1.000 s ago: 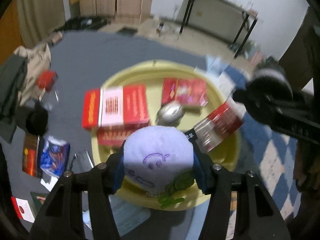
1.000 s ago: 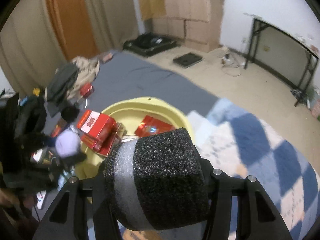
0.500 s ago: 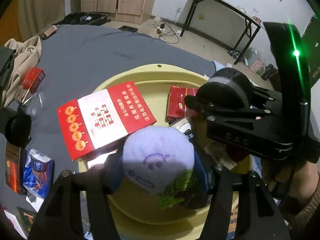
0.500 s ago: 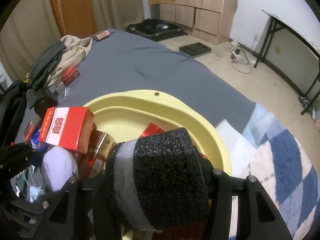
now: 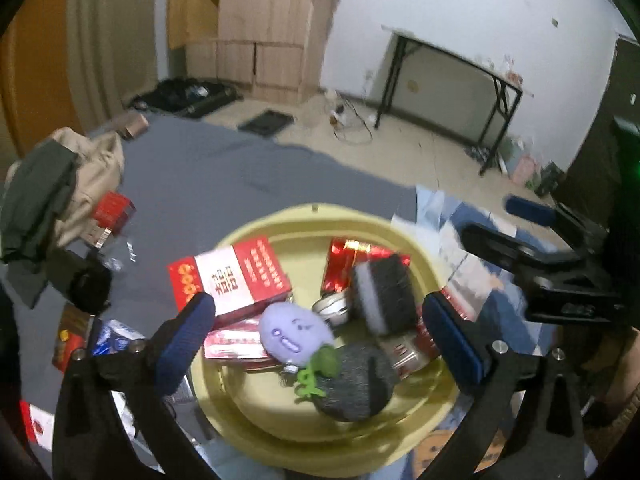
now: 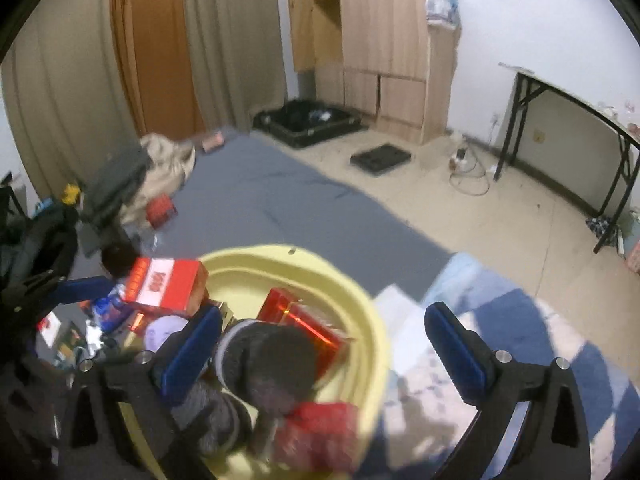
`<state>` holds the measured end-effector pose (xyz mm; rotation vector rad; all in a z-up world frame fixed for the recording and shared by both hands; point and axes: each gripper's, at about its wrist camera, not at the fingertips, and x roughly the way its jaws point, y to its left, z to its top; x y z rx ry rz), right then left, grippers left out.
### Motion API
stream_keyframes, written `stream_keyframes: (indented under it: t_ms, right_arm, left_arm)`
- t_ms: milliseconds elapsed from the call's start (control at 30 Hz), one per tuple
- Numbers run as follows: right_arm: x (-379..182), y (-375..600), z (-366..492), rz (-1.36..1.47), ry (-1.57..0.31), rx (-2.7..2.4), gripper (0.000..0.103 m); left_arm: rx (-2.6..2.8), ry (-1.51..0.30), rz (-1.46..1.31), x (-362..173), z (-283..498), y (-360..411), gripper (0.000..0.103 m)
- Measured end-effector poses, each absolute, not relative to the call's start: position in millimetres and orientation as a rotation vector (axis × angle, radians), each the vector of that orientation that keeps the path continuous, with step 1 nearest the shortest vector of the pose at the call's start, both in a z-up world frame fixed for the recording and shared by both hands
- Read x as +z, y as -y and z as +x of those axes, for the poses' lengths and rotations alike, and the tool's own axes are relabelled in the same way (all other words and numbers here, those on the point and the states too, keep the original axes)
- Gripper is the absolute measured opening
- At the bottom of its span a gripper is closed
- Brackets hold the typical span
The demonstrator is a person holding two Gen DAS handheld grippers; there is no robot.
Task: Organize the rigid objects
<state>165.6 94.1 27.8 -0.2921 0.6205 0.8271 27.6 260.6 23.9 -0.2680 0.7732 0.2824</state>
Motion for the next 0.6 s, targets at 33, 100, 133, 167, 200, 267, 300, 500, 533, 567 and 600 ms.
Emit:
stream_keyframes:
  t_ms: [33,100,133,167,200,267,300,500,533,567,600]
  right_arm:
    - [33.3,-80.0,162.0,-0.281,-0.61,0.83,0.103]
    - [41.1,-48.4,151.4,-0.261,-0.576,0.839,0.103]
    - [41.2,-34.8,145.6,-0.262,-0.561,0.841,0.103]
    - [38.2,-20.6,138.6,-0.28,-0.549,0.837,0.103]
    - [34.1,-7.2,132.5,-0.302,-0.544,0.832,0.103]
    - [9.9,17.1,117.4,-0.397,-0.561,0.823,0.103]
    - [-0.7,23.8,112.6,-0.424,-0.575,0.826,0.103]
    - [-92.6,66.0,85.3,-0.517,-0.73,0.881,0.103]
    - [-100.8,68.9,81.4,-0.517,-0.734,0.891,0.103]
    - [-108.2,71.1,77.0,-0.514,-0.73,0.908,0.103]
    - [-111.6,71.7,73.7,-0.509,-0.717,0.919,0.103]
  left_arm:
    - [0.304,-0.751,-0.27,29.1,23.9,-254.9,0.103]
    - [0.349,-0.704,-0.322,35.4,13.1,-240.2,0.103]
    - [0.372,-0.676,-0.375,33.9,8.3,-231.8,0.103]
    - [0.385,-0.652,-0.421,29.1,2.3,-223.7,0.103]
    - [0.4,-0.648,-0.442,22.5,-2.7,-213.5,0.103]
    - [0.408,-0.697,-0.398,7.4,-7.2,-185.4,0.103]
    - [0.422,-0.737,-0.345,-2.0,-9.8,-167.0,0.103]
    - [0.562,-0.709,-0.342,-51.1,-48.5,-107.2,0.103]
    - [0.617,-0.732,-0.376,-65.4,-53.9,-109.4,0.103]
    - [0.638,-0.751,-0.424,-76.0,-57.8,-114.2,0.103]
    - [0.655,-0.764,-0.454,-84.0,-59.5,-117.9,0.103]
